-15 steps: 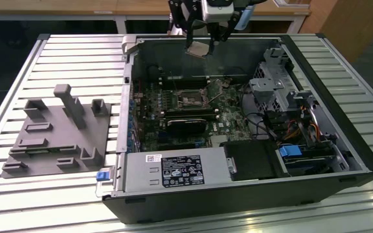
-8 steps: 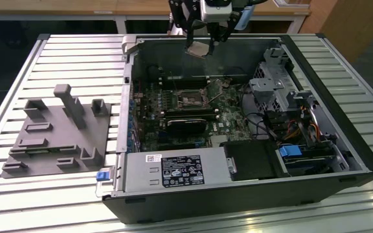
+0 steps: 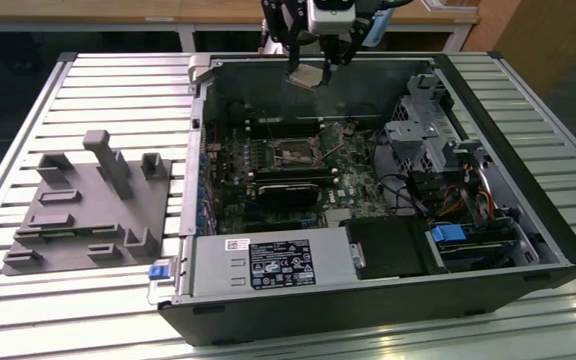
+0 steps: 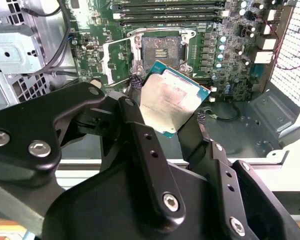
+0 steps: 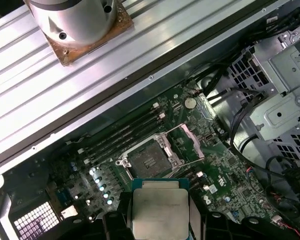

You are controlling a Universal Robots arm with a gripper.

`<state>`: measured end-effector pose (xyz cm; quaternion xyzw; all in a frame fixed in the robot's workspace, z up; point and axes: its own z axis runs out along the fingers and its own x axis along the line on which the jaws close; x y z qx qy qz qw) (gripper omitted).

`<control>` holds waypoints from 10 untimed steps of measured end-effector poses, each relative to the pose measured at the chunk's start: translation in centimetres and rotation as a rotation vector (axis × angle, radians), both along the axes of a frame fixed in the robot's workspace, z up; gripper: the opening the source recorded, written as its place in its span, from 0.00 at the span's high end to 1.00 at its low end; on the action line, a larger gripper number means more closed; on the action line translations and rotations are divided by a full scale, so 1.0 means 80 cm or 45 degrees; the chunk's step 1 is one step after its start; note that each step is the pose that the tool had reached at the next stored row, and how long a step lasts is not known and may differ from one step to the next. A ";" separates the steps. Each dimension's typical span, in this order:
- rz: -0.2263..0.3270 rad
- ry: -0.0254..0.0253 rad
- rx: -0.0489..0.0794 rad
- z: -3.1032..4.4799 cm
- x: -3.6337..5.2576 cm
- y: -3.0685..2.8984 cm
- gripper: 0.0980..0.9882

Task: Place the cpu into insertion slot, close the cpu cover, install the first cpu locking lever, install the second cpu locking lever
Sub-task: 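Place the cpu into insertion slot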

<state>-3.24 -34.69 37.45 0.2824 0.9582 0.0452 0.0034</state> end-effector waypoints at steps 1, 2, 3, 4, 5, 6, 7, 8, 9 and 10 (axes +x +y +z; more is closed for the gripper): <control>-0.005 0.0000 0.000 0.0000 0.000 0.0000 0.50; -0.010 0.0000 0.000 0.0000 0.000 0.0000 0.50; -0.014 0.0000 0.000 0.0000 0.000 0.0000 0.50; -0.019 0.0000 0.000 0.0000 0.000 0.0000 0.50; -0.024 -0.0001 0.000 -0.0001 0.000 0.0000 0.50; -0.032 -0.0001 -0.001 -0.0001 0.000 0.0001 0.50; -0.042 -0.0001 -0.001 -0.0002 0.000 0.0001 0.50; -0.053 0.0000 -0.002 -0.0002 0.000 0.0001 0.50; -0.065 0.0000 -0.002 -0.0002 0.000 0.0001 0.50; -0.077 -0.0001 -0.003 -0.0003 0.000 0.0002 0.50</control>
